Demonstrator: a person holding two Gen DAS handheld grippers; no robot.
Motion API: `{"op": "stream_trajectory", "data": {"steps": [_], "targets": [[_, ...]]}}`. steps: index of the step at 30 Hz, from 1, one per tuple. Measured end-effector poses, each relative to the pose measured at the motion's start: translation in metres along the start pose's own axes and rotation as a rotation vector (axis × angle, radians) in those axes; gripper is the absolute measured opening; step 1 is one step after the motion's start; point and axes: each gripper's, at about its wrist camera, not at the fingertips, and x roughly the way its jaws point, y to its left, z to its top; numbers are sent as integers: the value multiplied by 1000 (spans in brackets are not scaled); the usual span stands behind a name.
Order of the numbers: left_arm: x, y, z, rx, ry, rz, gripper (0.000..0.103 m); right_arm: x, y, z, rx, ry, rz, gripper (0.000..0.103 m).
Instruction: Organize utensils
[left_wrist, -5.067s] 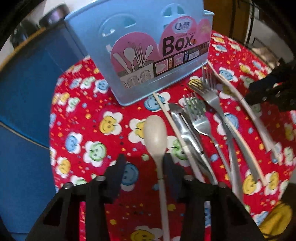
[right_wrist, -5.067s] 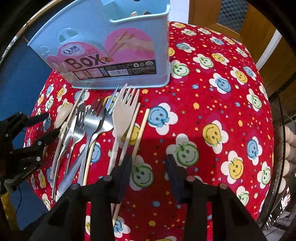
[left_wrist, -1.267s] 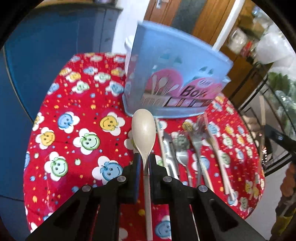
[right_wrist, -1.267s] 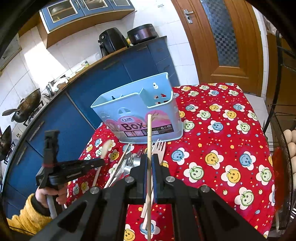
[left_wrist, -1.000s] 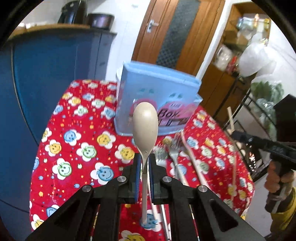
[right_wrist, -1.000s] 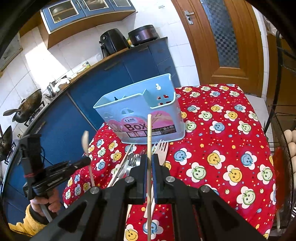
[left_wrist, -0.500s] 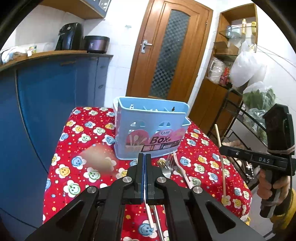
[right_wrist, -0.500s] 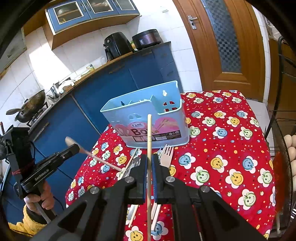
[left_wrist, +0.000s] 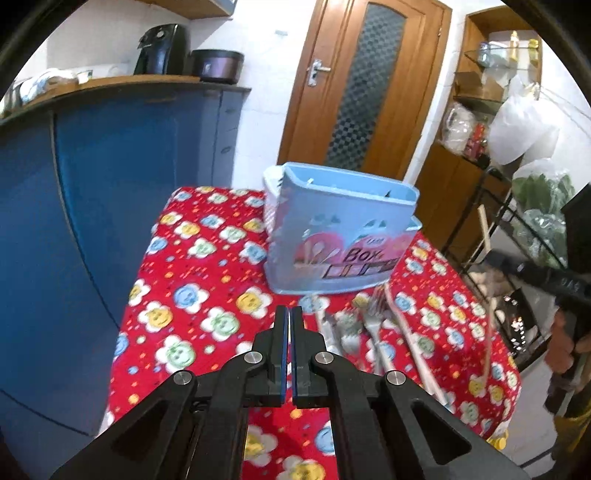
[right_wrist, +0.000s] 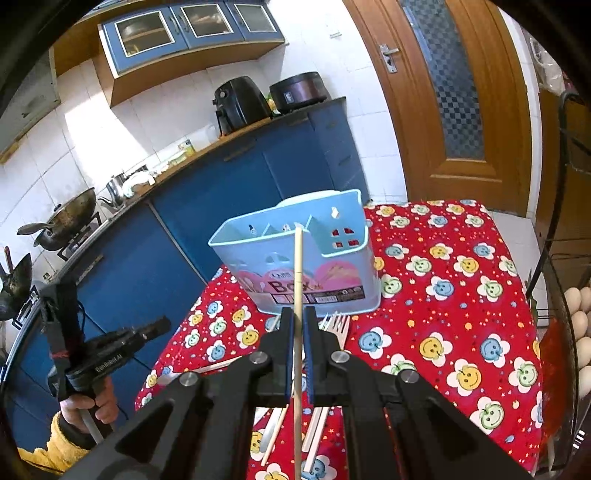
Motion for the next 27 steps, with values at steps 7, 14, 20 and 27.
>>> {"op": "stream_trajectory", "data": {"steps": [7,14,20,27], "targets": [[4,20,-18,-23,76,39,8,2,2,-3,7,1,13,6],[18,21,-36,3,160,74,8,7,4,-9,14,21,24,6],[29,18,-43,26,209,76,19,7,3,-10,20,25,27,6],[49,-3,-43,180,276,90,40,8,0,-11,22,31,25,6]]}}
